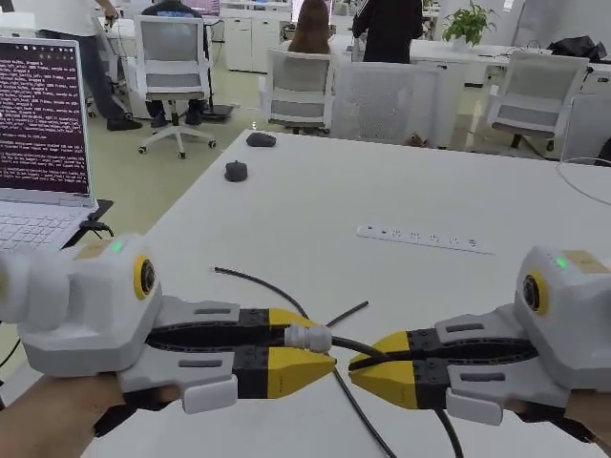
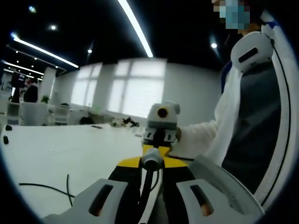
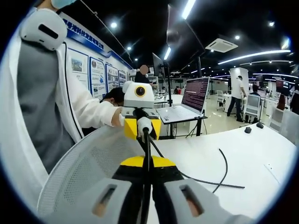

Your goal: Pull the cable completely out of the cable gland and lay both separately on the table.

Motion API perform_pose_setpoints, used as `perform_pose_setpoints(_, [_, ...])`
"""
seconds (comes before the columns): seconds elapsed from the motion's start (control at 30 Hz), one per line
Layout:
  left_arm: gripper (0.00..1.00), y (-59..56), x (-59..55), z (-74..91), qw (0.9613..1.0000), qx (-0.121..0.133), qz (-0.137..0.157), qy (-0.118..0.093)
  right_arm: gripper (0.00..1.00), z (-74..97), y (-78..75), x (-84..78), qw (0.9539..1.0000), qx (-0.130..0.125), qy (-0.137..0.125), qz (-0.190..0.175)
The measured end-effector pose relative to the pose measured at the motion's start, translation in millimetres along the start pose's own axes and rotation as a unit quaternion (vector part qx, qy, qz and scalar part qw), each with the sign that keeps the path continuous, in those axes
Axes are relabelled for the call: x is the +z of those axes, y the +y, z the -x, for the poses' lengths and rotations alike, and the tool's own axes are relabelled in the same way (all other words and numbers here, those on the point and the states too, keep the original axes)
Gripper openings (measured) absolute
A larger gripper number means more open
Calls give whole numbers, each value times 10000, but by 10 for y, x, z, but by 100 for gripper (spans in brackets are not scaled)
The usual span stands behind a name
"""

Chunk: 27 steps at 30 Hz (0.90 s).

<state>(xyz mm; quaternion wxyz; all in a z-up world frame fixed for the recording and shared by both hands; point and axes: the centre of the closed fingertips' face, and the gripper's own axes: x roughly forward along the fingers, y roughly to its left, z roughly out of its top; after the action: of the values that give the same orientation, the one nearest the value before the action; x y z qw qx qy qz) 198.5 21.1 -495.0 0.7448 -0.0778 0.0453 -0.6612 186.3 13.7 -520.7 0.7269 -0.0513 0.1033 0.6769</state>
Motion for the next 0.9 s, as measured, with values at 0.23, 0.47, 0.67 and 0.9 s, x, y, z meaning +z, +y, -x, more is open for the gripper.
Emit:
perform_pose_setpoints(0.23, [16, 28, -8, 0, 10000, 16, 50, 2, 1, 65, -19, -48, 9999, -84, -49, -54])
perform_pose_setpoints(0.47, [16, 56, -3, 10, 10000, 80, 56, -1, 1, 192, -94, -150, 9998, -194, 0, -110])
perform_pose_setpoints(0.67, [16, 87, 16, 33, 9999, 161, 42, -32, 1, 340, -194, -345, 9987, -409, 143, -261])
perform_pose_setpoints(0.9, [16, 97, 28, 41, 9998, 178, 69, -73, 1, 525, -271, -600, 9962, -671, 411, -378])
